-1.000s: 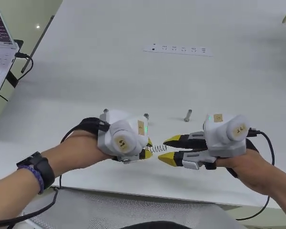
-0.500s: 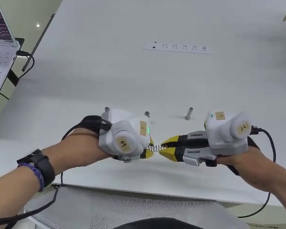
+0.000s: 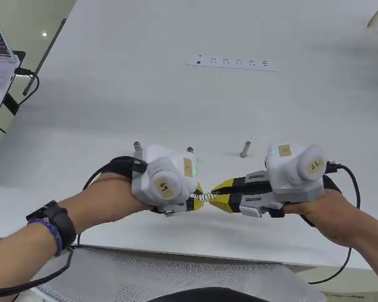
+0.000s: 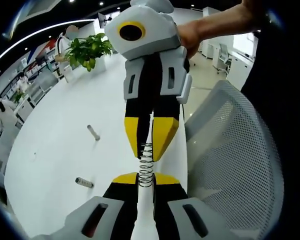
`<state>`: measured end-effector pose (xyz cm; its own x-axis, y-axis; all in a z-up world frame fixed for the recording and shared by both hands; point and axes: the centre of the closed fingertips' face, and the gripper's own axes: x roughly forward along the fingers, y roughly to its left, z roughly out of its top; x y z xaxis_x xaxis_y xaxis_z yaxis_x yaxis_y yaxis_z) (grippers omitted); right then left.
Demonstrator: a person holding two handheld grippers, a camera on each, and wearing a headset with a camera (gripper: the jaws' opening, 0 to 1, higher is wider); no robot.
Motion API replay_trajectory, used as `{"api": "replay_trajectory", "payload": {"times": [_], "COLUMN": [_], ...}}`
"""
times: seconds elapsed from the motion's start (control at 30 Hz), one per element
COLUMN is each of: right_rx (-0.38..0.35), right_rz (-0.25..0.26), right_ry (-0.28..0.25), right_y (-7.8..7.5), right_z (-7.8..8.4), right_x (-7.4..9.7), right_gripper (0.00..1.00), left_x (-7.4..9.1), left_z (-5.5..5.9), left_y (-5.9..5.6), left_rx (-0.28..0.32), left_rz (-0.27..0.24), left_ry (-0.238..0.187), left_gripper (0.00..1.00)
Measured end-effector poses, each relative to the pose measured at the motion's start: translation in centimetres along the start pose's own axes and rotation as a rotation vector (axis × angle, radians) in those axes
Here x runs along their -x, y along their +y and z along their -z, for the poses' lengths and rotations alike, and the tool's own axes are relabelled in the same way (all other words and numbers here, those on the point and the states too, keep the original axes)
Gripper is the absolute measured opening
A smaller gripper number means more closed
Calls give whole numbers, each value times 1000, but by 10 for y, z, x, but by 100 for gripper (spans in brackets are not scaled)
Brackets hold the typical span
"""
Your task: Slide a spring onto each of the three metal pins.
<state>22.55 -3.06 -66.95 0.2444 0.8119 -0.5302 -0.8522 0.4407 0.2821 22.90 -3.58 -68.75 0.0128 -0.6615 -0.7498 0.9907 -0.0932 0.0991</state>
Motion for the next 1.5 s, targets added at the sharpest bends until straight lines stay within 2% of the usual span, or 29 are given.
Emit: {"api": "replay_trajectory", "payload": {"times": [0.23,0.4,0.53,0.7,0.93,1.07,1.17,1.3,1.5], "right_rx": [49,91,144,167,199,251,303,339,413], "right_rz": [11,18,20,29,19,3,-14,-31,-67], "right_ry": [41,60,88,104,147,208,270,292,359], "right_y": [-1,-3,-5,-9,-9,-8,-8,-5,0], "right_z": [-6,-17,-26,-31,-31,-27,-22,-26,-22], "right_x": [0,2,6,12,18,21,23,24,22], "right_gripper": [8,8,8,8,9,10,14,15,15], "left_x": [-4,-5,-4,0,0,0,1,1,2], "left_z": [-1,-9,-20,-25,-32,-35,-38,-39,-41], "left_y": [0,5,12,17,16,15,14,14,13], "left_rx": [37,83,138,162,154,148,144,145,139], "left_rz": [-3,-14,-23,-33,-34,-34,-33,-33,-33], "left_ry": [-24,-75,-140,-180,-201,-208,-218,-224,-230], "left_gripper": [2,2,2,2,2,2,2,2,2]}}
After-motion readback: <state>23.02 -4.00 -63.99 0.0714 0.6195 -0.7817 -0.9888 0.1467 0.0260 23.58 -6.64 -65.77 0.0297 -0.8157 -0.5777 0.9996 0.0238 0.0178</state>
